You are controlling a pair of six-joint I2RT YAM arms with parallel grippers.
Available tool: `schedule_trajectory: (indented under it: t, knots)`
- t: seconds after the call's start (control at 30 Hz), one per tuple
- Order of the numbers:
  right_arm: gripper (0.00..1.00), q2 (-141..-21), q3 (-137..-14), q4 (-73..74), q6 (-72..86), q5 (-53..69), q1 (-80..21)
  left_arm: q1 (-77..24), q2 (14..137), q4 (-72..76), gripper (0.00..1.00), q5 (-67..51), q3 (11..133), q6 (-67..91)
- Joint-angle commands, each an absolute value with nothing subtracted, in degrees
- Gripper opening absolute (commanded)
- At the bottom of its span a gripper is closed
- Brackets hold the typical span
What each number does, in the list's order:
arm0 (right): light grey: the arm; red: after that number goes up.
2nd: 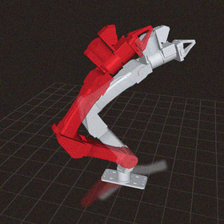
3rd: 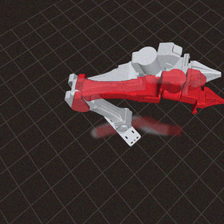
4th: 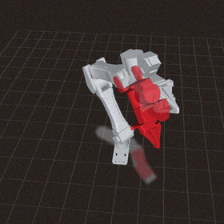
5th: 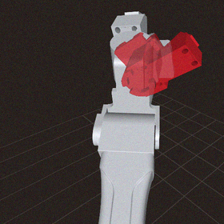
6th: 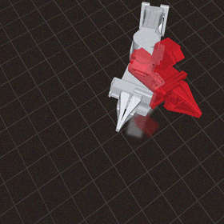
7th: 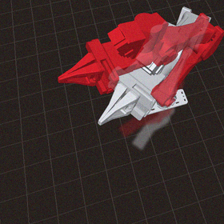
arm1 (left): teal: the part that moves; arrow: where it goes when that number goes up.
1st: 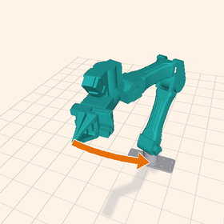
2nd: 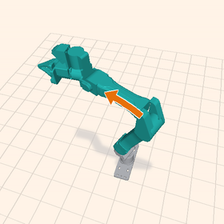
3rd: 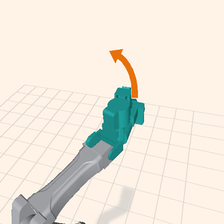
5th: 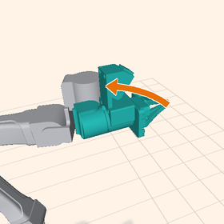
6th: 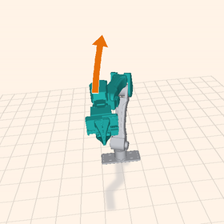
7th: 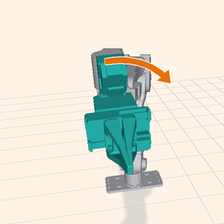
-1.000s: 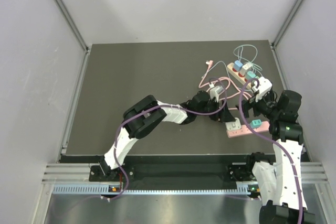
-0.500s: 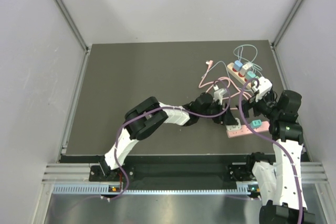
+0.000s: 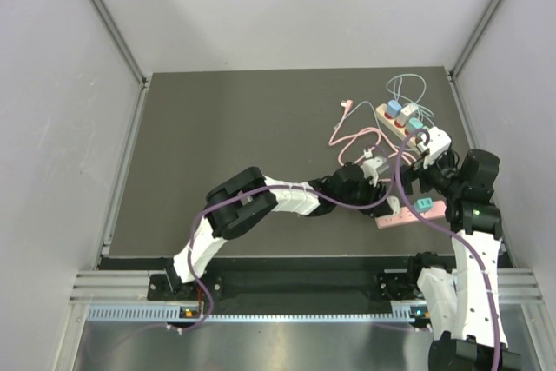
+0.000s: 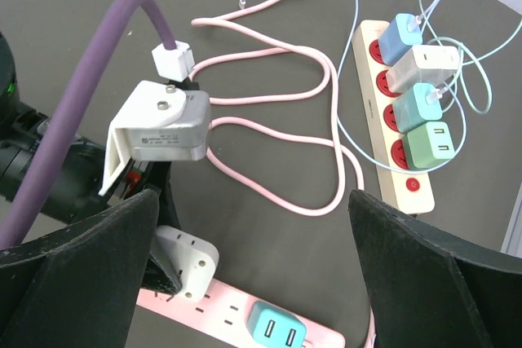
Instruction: Pull the plug off the socket
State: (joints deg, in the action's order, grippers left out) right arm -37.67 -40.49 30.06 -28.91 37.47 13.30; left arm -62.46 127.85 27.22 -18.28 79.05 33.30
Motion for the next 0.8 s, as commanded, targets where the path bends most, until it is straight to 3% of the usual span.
schedule_trajectory:
  t: [0.0,0.1,0.23,0.3,0.53,0.77]
  knots:
    - [1.0,-37.9,-41.5,28.7,-29.4,37.8,13.9,-63.3,124.5,26.1,0.41,-13.1,80.8,28.3]
    - [1.0,-38.0,-41.4,28.8,-29.4,37.7,13.9,-63.5,123.8,27.4,0.35,-12.5,80.3,27.7]
    - [1.0,-37.9,-41.4,28.8,-29.3,37.5,14.0,-63.6,122.7,30.2,0.21,-12.7,78.9,26.9]
    - [1.0,-38.0,-41.5,28.7,-29.3,37.4,14.1,-63.7,122.3,32.7,0.0,-13.5,77.6,26.9]
    - [1.0,-38.1,-41.7,28.3,-28.0,35.7,14.4,-63.7,118.4,40.8,0.0,-13.1,70.5,27.9]
    - [1.0,-39.2,-42.4,26.9,-23.6,34.4,14.9,-63.6,110.2,44.3,0.0,-4.3,59.3,27.6]
